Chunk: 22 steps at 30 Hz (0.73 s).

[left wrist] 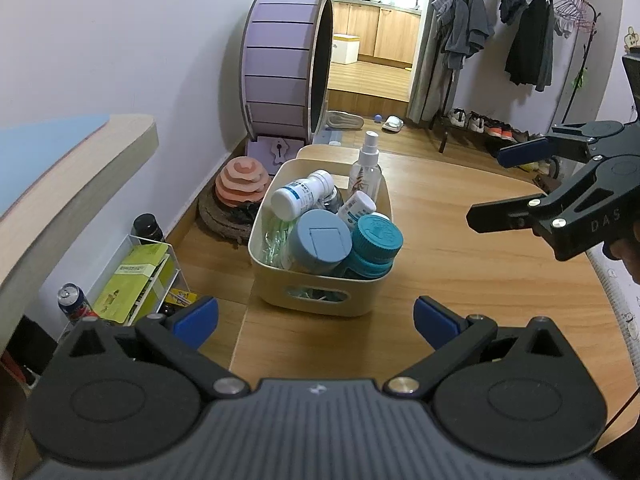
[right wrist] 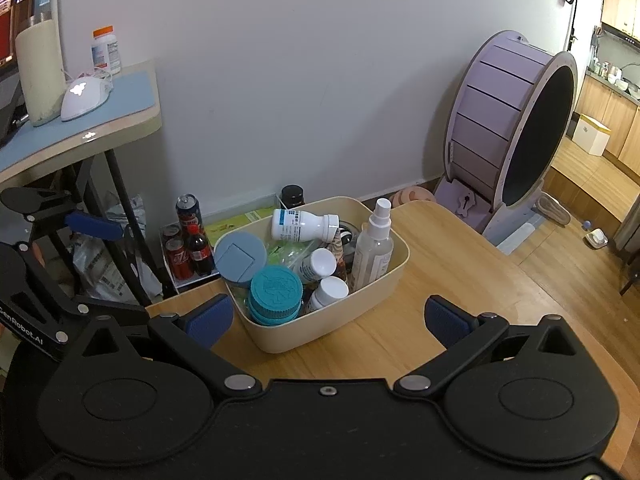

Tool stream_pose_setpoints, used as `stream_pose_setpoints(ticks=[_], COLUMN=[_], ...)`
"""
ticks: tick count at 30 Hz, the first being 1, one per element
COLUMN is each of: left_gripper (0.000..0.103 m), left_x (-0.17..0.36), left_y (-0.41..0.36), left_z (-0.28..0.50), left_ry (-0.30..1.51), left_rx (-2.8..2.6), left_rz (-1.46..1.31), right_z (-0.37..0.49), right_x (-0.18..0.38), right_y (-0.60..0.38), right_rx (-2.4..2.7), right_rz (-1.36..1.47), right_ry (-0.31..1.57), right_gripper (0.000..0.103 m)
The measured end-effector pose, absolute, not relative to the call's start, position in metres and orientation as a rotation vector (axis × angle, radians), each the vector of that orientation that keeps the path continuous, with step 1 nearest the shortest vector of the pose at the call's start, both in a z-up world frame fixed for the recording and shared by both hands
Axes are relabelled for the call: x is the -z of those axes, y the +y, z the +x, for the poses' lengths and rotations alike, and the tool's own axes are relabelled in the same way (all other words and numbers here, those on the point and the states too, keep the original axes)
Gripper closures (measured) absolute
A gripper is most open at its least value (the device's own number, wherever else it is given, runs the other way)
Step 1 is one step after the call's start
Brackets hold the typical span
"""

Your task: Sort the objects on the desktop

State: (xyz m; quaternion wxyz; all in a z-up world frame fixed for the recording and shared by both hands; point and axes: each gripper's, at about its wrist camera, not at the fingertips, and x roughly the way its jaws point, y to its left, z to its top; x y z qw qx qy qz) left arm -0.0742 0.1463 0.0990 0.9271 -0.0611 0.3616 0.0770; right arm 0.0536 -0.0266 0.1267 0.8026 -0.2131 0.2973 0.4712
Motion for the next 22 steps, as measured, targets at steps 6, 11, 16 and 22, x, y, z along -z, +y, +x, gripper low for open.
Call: stream_pose_setpoints(ticks=[6, 11, 16, 22], left_gripper=[0.000, 0.000, 0.000, 0.000], left_x=[-0.0976, -0.0967, -0.0952, -0.0951], left_y=[0.1445, 0.1449, 0.1450, 0.1435], left_z=[-0.0730, -0.0726, -0.0717, -0.0716], left_ry=[0.745, 0.744, 0.747, 0.748], left_rx=[-0.155, -0.148, -0.151, -0.154], left_rz=[-0.115, -0.116, -0.111, -0.105], right_z=[0.0530, 0.0534, 0.0538, 0.0535], right_x=[-0.1264, -0.1264, -0.1260, -0.1259], right_y=[-0.0255, -0.0252, -0.0252, -0.0258], right_rx=[-1.010, -1.007, -1.004, -1.005], right_rz=[-0.473, -0.474, -0.476, -0.481], right_ry=[0.635, 0.635, 0.635, 0.633], right_gripper=[0.000, 0.000, 0.000, 0.000])
